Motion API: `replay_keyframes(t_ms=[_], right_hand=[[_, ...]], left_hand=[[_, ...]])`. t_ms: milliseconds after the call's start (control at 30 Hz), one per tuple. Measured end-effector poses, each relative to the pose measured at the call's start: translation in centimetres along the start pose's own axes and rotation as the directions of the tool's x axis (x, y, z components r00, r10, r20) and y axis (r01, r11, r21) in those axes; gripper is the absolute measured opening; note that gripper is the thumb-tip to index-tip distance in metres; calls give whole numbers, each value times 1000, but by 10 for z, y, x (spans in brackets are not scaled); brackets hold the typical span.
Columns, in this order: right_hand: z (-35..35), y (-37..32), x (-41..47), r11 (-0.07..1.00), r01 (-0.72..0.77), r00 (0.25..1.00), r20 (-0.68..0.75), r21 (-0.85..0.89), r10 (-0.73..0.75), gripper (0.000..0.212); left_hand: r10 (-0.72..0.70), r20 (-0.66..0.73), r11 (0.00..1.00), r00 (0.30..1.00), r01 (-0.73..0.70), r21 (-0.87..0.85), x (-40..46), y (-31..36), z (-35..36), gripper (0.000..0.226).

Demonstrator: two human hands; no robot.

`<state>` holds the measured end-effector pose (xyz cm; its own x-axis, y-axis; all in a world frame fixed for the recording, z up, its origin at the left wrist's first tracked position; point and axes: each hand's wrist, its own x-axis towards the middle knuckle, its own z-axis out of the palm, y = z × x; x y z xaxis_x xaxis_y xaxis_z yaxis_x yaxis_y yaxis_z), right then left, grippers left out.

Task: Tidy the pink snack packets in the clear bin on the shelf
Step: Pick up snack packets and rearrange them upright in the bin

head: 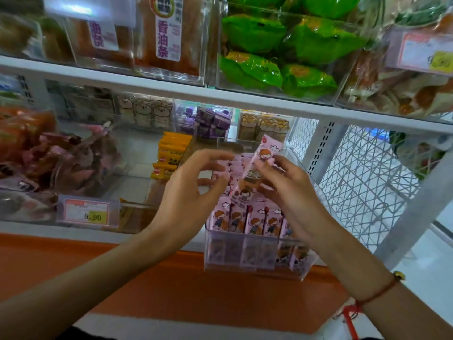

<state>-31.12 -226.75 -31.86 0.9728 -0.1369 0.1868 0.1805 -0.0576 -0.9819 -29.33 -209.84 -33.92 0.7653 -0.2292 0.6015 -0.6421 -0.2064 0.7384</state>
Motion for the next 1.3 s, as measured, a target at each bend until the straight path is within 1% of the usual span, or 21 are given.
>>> replay_keyframes(t_ms=[67, 167, 200, 267, 300, 367, 433, 533, 600, 667, 733, 800, 867, 933, 1000, 1067, 1133, 1167, 1300], right_hand=[[2, 2, -1, 999, -31, 1000, -4, -7, 31, 21], [8, 4, -4, 1000, -24, 999, 21, 1, 24, 42], [10, 4, -5, 1000, -13, 1000, 22, 2, 13, 44], [10, 2, -4, 1000, 21, 999, 24, 13, -21, 41], [9, 0, -4, 999, 33, 998, 49, 35, -35, 38], [6, -5, -3, 994, 26, 990, 132, 105, -40, 26], [5, -7, -3, 993, 17, 987, 158, 114, -35, 24], [7, -3, -5, 997, 75, 996, 49, 25, -76, 31], [10, 0, -7, 993, 121, 992, -33, -8, -121, 34], [12, 1, -9, 988, 153, 985, -73, -25, -154, 41], [14, 1, -9, 982, 175, 982, -62, -68, -179, 49], [11, -1, -8, 978, 187, 982, -17, -92, -189, 53], [7, -4, -7, 983, 176, 984, 14, -60, -176, 50], [4, -6, -5, 987, 156, 988, -11, -39, -156, 42], [2, -5, -4, 991, 126, 991, -46, -54, -128, 33], [2, -3, -3, 996, 68, 996, -47, -51, -70, 30], [2, -2, -3, 1000, 19, 999, -29, -22, -19, 31], [2, -2, -3, 1000, 10, 1000, -21, -12, -11, 30], [2, -4, -3, 999, 49, 998, 34, -23, -48, 29]], left_hand=[[7, 28, 999, 1000, -9, 51, -2, -1, 1, 33], [48, 70, 990, 996, -57, 127, -5, -2, 3, 47], [58, 68, 988, 996, -67, 138, -6, -2, 3, 48], [63, 51, 987, 997, -70, 144, -5, -2, 2, 46], [56, 51, 989, 997, -63, 137, -4, -1, 2, 44], [35, 76, 993, 996, -43, 106, -3, 2, 1, 46], [31, 111, 996, 993, -41, 84, -3, 2, 1, 44], [81, 94, 980, 992, -96, 176, -3, 0, 2, 34], [124, 58, 964, 991, -134, 231, -1, 0, 3, 38], [127, 35, 963, 991, -132, 236, 0, 1, 4, 43], [117, 28, 970, 993, -120, 211, 0, 1, 5, 41], [81, 27, 987, 996, -84, 138, 2, 0, 4, 39], [9, 59, 1000, 998, -10, 16, 6, 3, 2, 39], [-39, 139, 993, 990, 54, -103, 8, 6, 0, 35], [-89, 213, 971, 973, 132, -200, 7, 8, 0, 30], [-164, 252, 936, 954, 231, -265, 7, 8, 2, 30], [-215, 274, 913, 937, 293, -286, 7, 6, 3, 30], [-221, 280, 912, 934, 300, -281, 8, 5, 3, 30], [-177, 272, 941, 946, 243, -233, 9, 5, 0, 27]])
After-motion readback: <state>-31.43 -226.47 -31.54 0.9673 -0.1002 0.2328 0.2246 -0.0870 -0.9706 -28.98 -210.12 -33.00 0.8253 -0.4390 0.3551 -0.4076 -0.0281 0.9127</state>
